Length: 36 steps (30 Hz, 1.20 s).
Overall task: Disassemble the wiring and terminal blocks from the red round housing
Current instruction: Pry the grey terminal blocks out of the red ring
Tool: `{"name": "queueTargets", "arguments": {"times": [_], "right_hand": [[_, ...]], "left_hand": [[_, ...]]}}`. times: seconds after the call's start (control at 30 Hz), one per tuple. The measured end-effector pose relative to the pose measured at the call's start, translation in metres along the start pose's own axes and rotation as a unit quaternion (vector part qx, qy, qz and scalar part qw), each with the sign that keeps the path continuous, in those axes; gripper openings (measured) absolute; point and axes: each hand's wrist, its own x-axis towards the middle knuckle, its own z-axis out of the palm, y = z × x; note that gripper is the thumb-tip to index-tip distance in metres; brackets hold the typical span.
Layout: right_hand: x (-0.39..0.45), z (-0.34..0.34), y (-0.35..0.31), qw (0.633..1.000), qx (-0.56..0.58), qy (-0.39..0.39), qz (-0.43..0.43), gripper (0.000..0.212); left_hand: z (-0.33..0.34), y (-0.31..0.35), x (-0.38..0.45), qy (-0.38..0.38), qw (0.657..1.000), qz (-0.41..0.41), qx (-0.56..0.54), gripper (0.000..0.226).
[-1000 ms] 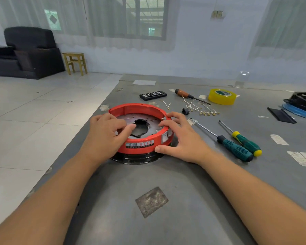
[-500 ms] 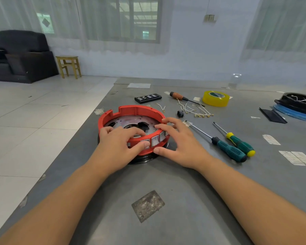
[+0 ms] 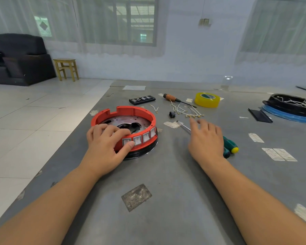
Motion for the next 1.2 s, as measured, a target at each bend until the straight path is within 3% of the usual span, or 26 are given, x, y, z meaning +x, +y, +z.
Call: {"name": "queueTargets", "arguments": {"times": [0.13,0.37,0.5,0.63,0.73,0.83,1.07,1.2], "right_hand": [[-0.001,0.002,0.004,0.991,-0.018,-0.116,0.069,0.028],[0.002,0.0,-0.001,0.986,-0.014,-0.152,0.063,0.025],[0.004,-0.002,-0.004,0.992,0.116,-0.057,0.006,0.033],[-0.002,-0.015,-0.021,0.935,0.325,0.035,-0.137,0.036],[-0.011,-0.021,-0.036,0.907,0.322,0.026,-0.272,0.038],[-0.017,-0.023,-0.047,0.893,0.308,0.01,-0.328,0.041],[-0.02,-0.025,-0.044,0.889,0.311,-0.002,-0.335,0.041],[-0.021,-0.027,-0.041,0.907,0.266,0.066,-0.321,0.038]], "left_hand": [[0.006,0.002,-0.005,0.031,0.999,0.006,0.038,0.045],[0.004,0.001,-0.008,0.021,0.999,-0.006,0.045,0.046],[-0.002,0.005,-0.008,-0.002,0.999,-0.051,-0.001,0.057],[-0.013,0.005,-0.007,0.019,0.994,-0.049,-0.096,0.062],[-0.021,0.007,-0.007,0.024,0.977,-0.061,-0.204,0.073],[-0.028,0.007,-0.004,0.058,0.982,-0.031,-0.179,0.049],[-0.036,-0.003,-0.004,0.131,0.989,-0.017,-0.067,0.021],[-0.032,-0.004,-0.004,0.146,0.987,0.02,-0.066,0.021]]}}
